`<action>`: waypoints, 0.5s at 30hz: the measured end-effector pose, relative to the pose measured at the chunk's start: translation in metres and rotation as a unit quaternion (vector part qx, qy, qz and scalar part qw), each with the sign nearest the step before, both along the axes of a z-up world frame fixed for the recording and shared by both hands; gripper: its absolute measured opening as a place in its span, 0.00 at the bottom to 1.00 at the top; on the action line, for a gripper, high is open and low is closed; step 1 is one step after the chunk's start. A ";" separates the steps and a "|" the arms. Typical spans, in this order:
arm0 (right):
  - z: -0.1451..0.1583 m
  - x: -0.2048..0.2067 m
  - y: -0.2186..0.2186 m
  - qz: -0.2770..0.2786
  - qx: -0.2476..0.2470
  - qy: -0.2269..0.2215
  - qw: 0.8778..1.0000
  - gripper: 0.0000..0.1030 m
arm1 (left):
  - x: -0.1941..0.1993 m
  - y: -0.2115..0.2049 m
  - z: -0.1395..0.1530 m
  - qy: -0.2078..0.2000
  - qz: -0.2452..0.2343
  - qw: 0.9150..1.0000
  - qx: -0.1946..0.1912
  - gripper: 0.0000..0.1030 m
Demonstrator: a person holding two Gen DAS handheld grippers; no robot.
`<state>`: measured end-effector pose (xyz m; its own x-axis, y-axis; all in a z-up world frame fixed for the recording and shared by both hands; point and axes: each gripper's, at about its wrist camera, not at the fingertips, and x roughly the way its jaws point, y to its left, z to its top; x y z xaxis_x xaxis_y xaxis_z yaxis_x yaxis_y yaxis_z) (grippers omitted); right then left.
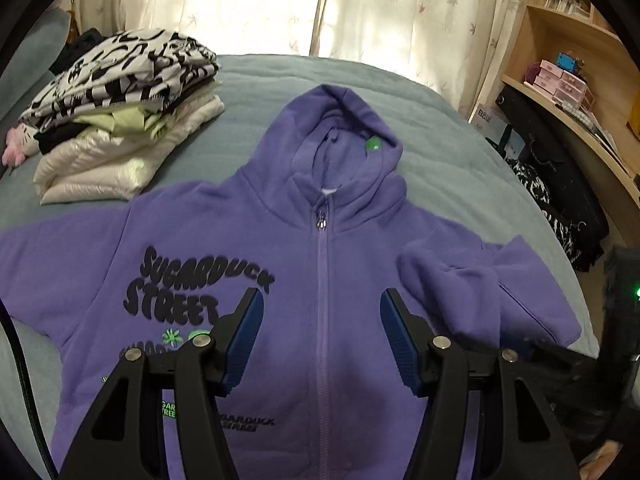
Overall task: Fold large clothes
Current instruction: 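Fold the held sleeve across the hoodie front with the right tool, release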
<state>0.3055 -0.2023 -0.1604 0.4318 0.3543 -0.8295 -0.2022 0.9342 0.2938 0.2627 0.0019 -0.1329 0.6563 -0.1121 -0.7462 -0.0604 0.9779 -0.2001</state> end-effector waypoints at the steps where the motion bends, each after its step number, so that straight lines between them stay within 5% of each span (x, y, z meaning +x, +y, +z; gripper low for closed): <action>1: -0.002 -0.004 0.001 0.004 0.004 0.003 1.000 0.61 | -0.002 0.000 -0.002 0.002 -0.002 1.000 -0.001 0.58; 10: 0.019 -0.044 -0.020 -0.001 0.031 -0.015 0.999 0.66 | -0.006 -0.019 -0.004 0.012 -0.042 0.999 -0.012 0.59; 15: 0.032 -0.067 -0.048 -0.063 -0.031 -0.061 0.996 0.66 | -0.006 -0.055 0.003 0.006 -0.077 0.997 -0.001 0.70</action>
